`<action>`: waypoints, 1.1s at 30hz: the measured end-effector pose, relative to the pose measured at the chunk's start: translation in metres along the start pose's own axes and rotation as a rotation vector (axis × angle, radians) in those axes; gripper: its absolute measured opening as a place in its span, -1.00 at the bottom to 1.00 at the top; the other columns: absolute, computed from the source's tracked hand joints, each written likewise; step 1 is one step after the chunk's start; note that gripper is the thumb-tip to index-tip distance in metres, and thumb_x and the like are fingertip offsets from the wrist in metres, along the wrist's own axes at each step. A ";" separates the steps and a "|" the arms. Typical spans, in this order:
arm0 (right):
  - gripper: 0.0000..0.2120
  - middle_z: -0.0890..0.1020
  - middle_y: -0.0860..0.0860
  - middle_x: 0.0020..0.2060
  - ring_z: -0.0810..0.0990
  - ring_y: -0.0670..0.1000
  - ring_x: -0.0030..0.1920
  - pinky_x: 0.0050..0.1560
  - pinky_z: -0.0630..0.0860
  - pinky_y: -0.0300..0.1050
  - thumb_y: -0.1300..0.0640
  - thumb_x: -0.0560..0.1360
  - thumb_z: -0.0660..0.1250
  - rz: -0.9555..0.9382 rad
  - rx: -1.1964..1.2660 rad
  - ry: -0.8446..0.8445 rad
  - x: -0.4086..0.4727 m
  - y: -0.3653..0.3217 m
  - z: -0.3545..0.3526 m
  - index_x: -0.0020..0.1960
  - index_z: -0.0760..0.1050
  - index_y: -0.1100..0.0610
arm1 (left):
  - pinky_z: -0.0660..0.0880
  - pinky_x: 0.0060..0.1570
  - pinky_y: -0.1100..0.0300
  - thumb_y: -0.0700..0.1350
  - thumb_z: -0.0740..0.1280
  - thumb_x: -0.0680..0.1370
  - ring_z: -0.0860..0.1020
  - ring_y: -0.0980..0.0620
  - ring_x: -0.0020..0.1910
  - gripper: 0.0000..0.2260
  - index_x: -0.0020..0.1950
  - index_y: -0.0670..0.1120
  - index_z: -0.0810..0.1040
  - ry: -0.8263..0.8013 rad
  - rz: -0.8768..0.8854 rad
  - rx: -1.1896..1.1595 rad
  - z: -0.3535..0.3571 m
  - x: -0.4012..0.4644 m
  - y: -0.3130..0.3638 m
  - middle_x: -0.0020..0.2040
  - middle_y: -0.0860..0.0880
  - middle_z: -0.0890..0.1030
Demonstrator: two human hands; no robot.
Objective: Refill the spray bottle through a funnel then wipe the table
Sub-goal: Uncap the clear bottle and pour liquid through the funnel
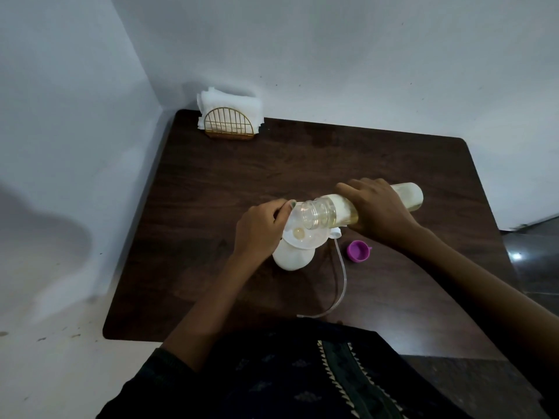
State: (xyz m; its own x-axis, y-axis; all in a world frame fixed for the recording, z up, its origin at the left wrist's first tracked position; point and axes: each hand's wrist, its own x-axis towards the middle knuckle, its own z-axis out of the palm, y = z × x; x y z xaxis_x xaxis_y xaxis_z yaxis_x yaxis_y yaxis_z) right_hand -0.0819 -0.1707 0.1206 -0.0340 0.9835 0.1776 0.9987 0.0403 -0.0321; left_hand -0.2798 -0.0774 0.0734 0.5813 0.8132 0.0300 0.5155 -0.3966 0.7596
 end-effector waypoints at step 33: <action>-0.59 0.60 0.09 -0.24 0.56 0.17 -0.25 -0.21 0.48 0.06 0.13 0.22 0.54 0.015 0.007 -0.031 -0.001 0.000 -0.002 0.00 0.49 0.14 | 0.28 -0.42 0.23 0.03 0.18 0.62 0.44 0.11 -0.44 -0.73 -0.17 -0.01 0.57 0.001 -0.011 -0.002 0.000 -0.001 0.003 -0.45 0.13 0.44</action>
State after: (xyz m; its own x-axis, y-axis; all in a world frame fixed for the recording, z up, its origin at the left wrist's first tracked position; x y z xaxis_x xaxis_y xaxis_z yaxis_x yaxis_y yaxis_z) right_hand -0.0817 -0.1721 0.1219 -0.0200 0.9891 0.1461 0.9988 0.0263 -0.0414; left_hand -0.2792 -0.0797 0.0754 0.5752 0.8177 0.0224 0.5205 -0.3869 0.7612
